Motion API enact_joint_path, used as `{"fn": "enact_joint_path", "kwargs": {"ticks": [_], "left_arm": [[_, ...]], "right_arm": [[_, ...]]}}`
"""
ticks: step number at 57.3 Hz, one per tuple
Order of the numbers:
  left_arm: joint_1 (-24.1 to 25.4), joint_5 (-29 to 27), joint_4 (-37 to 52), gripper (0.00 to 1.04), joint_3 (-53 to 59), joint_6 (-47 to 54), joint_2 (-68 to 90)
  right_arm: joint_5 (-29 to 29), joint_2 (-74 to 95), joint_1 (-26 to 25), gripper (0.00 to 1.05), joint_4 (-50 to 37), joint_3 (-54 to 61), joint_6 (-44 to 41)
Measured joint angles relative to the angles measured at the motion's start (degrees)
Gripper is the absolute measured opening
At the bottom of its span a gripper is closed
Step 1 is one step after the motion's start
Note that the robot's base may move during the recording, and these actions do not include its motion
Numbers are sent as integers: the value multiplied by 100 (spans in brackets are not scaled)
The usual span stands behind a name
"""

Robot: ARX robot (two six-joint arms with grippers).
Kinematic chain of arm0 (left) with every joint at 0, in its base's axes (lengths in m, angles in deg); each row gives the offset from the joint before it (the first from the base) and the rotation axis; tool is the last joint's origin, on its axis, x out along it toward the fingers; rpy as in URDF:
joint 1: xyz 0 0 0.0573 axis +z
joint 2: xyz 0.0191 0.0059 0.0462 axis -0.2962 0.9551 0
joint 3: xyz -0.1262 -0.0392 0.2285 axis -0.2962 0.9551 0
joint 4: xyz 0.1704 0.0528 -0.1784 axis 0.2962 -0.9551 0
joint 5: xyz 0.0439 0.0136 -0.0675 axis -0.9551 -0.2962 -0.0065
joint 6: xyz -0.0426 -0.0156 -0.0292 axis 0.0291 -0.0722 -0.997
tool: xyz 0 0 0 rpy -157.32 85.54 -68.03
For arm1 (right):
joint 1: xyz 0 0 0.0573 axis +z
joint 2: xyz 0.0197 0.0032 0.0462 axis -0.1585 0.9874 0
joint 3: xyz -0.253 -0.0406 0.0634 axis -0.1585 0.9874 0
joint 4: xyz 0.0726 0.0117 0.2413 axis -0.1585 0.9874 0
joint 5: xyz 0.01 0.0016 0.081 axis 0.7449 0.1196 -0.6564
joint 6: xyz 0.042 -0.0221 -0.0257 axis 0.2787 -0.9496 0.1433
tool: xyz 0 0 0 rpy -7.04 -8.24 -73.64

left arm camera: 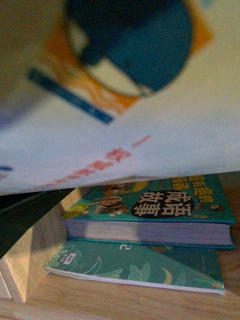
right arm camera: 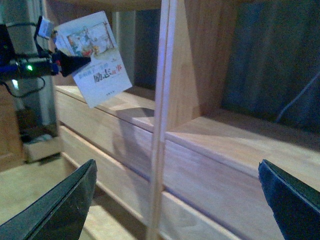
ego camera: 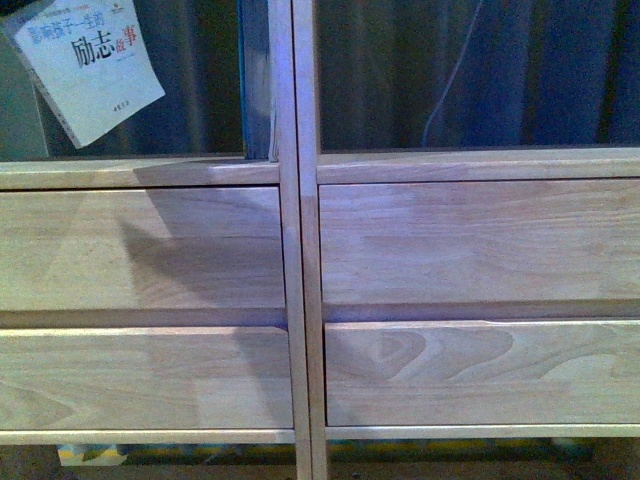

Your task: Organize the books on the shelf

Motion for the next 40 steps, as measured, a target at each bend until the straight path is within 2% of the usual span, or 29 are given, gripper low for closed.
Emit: {"fn": "enact_joint_path", "kwargs": {"ticks": [4,10,17,29,40], "left_arm": [[-144,-208,-240,9,-487,422,315],[-236,-382,-420,9,-905,669,605],[-319,-577,-651,9,-1478,916,994],[-428,-791,-1047,9,-2227,1108,1484],[-625,-1023,-1541,9,-2977,1211,1980]], "right_arm": [[216,-479,11,98,-275,376,-483],[291,-837,-31,98,-575,643,-540],[254,-1290,-221,98,-1021,874,-210],[448,-1346,-81,98,-1329,1123,136],[815,-1292,59,98,-2428,1530,129]]}}
